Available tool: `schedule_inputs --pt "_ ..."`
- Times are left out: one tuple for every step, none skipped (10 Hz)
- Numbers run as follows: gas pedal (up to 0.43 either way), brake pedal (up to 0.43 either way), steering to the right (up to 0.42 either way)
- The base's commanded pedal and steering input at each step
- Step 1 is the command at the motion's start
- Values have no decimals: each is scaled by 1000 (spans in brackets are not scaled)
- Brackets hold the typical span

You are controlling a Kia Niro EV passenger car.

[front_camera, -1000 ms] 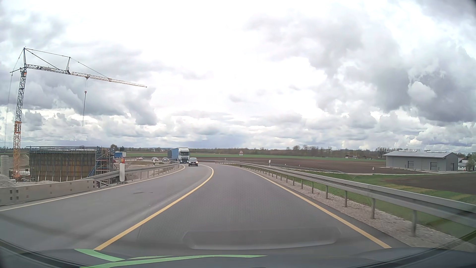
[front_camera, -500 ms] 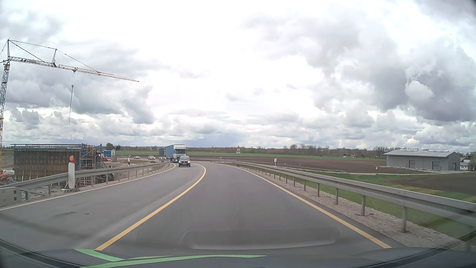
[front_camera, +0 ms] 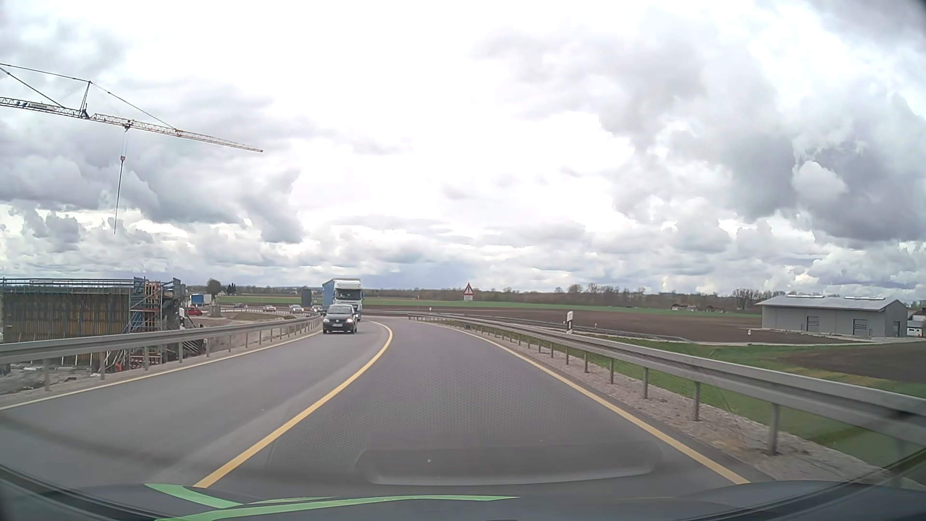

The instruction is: Follow the waypoints while adhering to traffic rules and regulations

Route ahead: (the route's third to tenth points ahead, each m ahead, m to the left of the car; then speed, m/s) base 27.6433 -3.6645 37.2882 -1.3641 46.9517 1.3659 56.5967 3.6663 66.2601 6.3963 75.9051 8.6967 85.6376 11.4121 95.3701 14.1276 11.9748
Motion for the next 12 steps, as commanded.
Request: schedule_inputs --pt "110 0 -9" --pt "110 0 -10" --pt "110 0 -13" --pt "110 0 -16" --pt "110 0 -17" --pt "118 0 -17" --pt "118 0 -17" --pt "118 0 -17" --pt "118 0 -17" --pt "118 0 -17" --pt "118 0 -16" --pt "118 0 -14"
